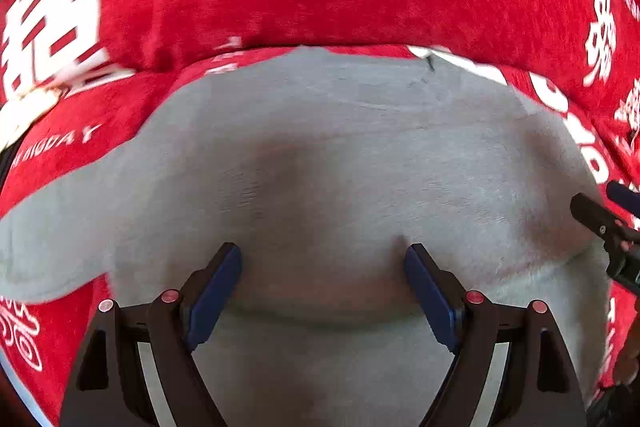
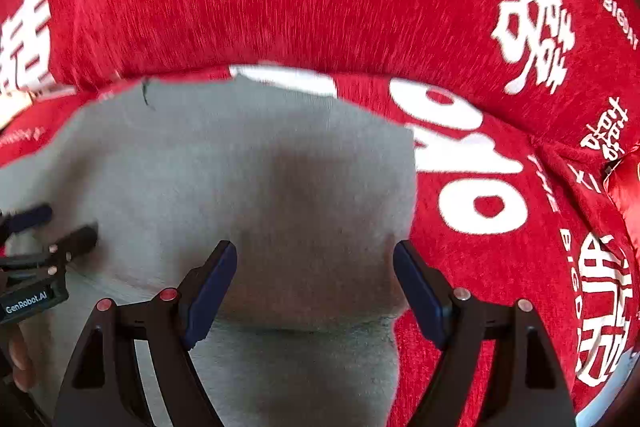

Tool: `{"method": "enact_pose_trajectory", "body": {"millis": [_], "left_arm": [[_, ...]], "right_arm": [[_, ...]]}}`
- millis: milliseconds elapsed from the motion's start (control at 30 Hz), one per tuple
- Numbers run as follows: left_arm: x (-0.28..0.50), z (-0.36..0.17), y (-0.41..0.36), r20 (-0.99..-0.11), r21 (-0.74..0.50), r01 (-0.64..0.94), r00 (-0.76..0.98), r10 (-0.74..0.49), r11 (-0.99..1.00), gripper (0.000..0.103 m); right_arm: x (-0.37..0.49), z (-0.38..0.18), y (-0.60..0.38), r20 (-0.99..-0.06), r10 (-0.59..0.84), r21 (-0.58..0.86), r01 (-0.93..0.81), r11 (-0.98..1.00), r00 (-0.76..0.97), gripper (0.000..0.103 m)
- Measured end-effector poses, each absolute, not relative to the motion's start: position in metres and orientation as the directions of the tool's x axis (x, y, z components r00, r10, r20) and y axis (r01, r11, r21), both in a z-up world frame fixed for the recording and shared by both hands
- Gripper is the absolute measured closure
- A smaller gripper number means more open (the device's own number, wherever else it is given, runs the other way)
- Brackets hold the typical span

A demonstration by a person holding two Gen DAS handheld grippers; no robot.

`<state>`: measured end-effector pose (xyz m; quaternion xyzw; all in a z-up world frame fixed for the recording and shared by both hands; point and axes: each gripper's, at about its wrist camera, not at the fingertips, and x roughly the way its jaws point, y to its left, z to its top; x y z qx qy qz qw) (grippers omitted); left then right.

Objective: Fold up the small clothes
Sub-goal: 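Grasp the other grey sleeve with the left gripper and lift it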

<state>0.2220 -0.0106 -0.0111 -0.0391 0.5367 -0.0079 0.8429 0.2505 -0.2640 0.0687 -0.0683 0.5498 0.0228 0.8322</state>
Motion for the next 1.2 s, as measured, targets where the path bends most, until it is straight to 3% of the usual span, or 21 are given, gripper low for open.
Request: {"method": "enact_pose_trajectory", "body": {"millis": [133, 267, 367, 467, 567, 700, 833, 867, 900, 1033, 1200], "left_arm": [[0.204, 0.0, 0.053, -0.89, -0.149, -0.177, 0.454, -0.054, 0.973, 0.018], [0.172, -0.002, 0.157, -0.887, -0.224, -0.442, 0.461, 0.006, 0.869, 0.018], [0.134, -0.007, 0.249, -0.88, -0.265, -0.624, 0.469, 0.081, 0.735, 0.018], [0.09, -0.019, 0.338, -0.859, -0.398, -0.748, 0.508, 0.071, 0.531, 0.018], [0.064, -0.035, 0.382, -0.801, -0.537, -0.748, 0.598, 0.043, 0.39, 0.018], [0.08, -0.04, 0.401, -0.728, -0.645, -0.67, 0.685, -0.028, 0.368, 0.018], [0.101, -0.041, 0.413, -0.709, -0.658, -0.66, 0.705, -0.004, 0.362, 0.02], [0.105, -0.041, 0.416, -0.712, -0.653, -0.663, 0.702, 0.001, 0.366, 0.044], [0.11, -0.041, 0.416, -0.72, -0.645, -0.657, 0.694, -0.021, 0.389, 0.09], [0.108, -0.028, 0.409, -0.759, -0.552, -0.672, 0.65, 0.036, 0.494, 0.094], [0.09, 0.003, 0.4, -0.702, -0.554, -0.617, 0.707, 0.085, 0.559, 0.094]], "right_arm": [[0.254, 0.068, -0.239, -0.925, 0.011, -0.041, -0.129, 0.991, 0.379, 0.02], [0.252, 0.04, -0.181, -0.955, 0.066, -0.003, -0.232, 0.973, 0.289, 0.02], [0.238, 0.043, -0.148, -0.945, 0.058, -0.045, -0.302, 0.952, 0.323, 0.02], [0.231, 0.052, -0.137, -0.943, 0.112, -0.001, -0.338, 0.941, 0.315, 0.02], [0.224, 0.058, -0.133, -0.938, 0.089, -0.036, -0.349, 0.936, 0.335, 0.02], [0.227, 0.063, -0.129, -0.94, 0.079, -0.042, -0.344, 0.938, 0.331, 0.02], [0.223, 0.07, -0.117, -0.938, 0.08, -0.047, -0.351, 0.935, 0.337, 0.02], [0.222, 0.072, -0.115, -0.937, 0.082, -0.046, -0.353, 0.934, 0.338, 0.02], [0.222, 0.074, -0.113, -0.936, 0.085, -0.044, -0.356, 0.934, 0.34, 0.02], [0.231, 0.081, -0.096, -0.933, 0.108, -0.029, -0.37, 0.929, 0.344, 0.02], [0.255, 0.061, -0.052, -0.945, 0.108, -0.029, -0.408, 0.913, 0.309, 0.02]]}}
